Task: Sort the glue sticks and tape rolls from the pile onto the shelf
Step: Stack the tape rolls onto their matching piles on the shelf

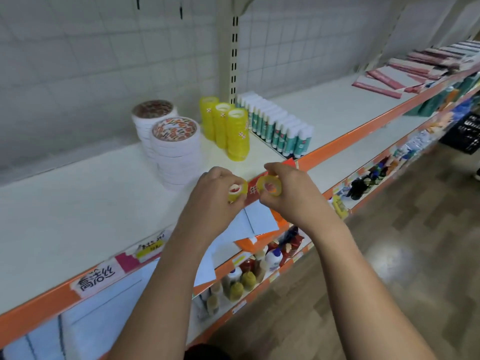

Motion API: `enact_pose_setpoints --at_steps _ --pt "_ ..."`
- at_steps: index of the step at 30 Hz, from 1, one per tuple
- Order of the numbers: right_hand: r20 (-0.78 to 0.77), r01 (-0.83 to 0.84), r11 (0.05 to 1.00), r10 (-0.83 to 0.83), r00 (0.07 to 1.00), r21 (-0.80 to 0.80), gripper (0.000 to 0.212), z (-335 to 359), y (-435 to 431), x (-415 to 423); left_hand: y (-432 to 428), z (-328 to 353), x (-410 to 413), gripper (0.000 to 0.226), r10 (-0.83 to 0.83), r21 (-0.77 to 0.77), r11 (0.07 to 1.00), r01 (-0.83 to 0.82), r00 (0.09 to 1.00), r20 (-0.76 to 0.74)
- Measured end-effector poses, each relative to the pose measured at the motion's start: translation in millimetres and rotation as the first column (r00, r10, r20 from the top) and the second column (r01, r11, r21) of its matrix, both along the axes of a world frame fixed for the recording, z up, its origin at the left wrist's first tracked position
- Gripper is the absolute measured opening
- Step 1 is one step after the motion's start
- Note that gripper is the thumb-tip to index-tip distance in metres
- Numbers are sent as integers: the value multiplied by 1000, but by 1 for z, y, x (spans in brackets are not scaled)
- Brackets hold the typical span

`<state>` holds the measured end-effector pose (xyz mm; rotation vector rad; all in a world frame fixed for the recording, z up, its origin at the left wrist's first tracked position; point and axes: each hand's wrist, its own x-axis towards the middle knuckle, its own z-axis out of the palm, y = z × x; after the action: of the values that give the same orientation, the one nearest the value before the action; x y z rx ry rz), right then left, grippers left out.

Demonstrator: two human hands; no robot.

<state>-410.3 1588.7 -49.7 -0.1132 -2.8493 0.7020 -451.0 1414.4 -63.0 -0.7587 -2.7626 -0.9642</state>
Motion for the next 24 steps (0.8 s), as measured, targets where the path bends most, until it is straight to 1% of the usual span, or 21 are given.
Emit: enact_pose_setpoints --at_steps 4,6,10,14,16,18,20,23,24 --pt "-15 -32 999 32 999 -3 61 -5 7 -35 9 -5 -20 31 40 -6 999 -40 999 0" --pt "-13 -35 999 35 999 22 63 -10 9 -54 15 -6 -30 30 38 -13 999 -37 999 8" --pt "37 -48 997 46 998 59 68 -19 16 -87 24 -9 -43 30 44 -30 999 -43 998 36" --pt "76 -80 996 78 994 26 58 -28 22 -106 27 -14 -54 30 70 -49 996 -68 997 34" --pt "94 -125 992 125 988 -10 52 -31 25 -111 30 -15 -58 31 92 -48 995 -90 995 41" --pt "107 -171 985 174 979 -36 51 -32 31 -115 36 -15 -63 31 109 -46 993 -107 992 56" --pt "114 -177 983 182 977 -51 54 -30 41 -116 42 -14 -67 31 132 -24 991 -131 989 62" --pt "107 -166 985 170 980 -46 43 -26 62 -117 58 -15 -70 30 181 47 982 -184 982 55" --pt "101 -168 985 172 980 -46 43 -24 67 -116 64 -16 -70 31 210 64 975 -214 976 66"
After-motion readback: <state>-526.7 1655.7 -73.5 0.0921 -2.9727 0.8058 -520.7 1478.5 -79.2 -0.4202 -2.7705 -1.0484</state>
